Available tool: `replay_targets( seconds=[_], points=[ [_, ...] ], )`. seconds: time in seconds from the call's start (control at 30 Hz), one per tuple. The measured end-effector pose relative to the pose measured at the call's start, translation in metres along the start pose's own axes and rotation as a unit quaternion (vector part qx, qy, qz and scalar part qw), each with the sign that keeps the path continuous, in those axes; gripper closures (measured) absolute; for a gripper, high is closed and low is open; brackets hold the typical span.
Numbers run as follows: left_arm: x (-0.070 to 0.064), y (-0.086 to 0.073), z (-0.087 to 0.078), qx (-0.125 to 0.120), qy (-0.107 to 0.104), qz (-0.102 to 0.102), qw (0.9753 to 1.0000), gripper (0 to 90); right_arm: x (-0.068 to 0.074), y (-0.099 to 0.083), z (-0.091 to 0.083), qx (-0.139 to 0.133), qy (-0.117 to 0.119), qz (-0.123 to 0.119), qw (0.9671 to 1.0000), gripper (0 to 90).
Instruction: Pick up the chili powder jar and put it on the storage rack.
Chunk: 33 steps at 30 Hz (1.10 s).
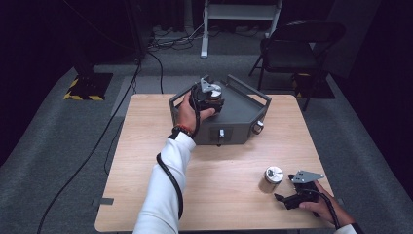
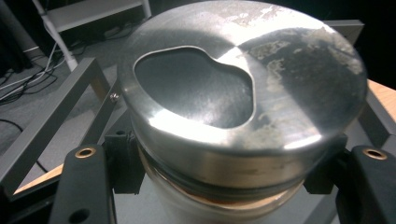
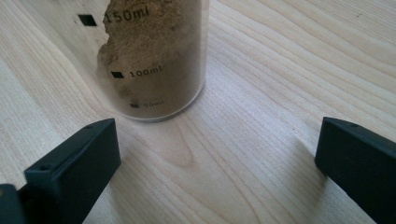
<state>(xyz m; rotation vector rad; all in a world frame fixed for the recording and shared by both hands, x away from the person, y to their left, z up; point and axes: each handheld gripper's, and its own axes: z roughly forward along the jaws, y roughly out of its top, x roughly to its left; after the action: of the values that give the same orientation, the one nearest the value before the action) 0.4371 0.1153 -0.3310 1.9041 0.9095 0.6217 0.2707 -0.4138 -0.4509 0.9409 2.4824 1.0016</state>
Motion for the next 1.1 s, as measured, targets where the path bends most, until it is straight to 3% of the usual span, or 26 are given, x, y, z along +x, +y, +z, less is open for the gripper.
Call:
replay_targets(
  seconds=[0.5, 0.8, 1.07, 1.1],
  points=[
    [0.006, -0.009, 0.008, 0.011, -0.009, -0.009, 0.9999, 31.5, 0.000, 0.000, 0.000, -0.001, 0.000, 0.000, 1.0000, 0.0],
    [0.014, -0.017, 0.010, -0.002, -0.021, -0.032, 0.9993, 31.4, 0.001, 0.000, 0.000, 0.000, -0.001, 0.000, 1.0000, 0.0],
    [0.009, -0.015, 0.010, -0.004, -0.010, -0.021, 0.9997, 30.5, 0.001, 0.000, 0.000, -0.001, -0.001, 0.000, 1.0000, 0.0],
    [0.009, -0.015, 0.010, -0.004, -0.012, -0.024, 0.9996, 26.3, 0.001, 0.000, 0.000, -0.001, -0.001, 0.000, 1.0000, 0.0]
  ],
)
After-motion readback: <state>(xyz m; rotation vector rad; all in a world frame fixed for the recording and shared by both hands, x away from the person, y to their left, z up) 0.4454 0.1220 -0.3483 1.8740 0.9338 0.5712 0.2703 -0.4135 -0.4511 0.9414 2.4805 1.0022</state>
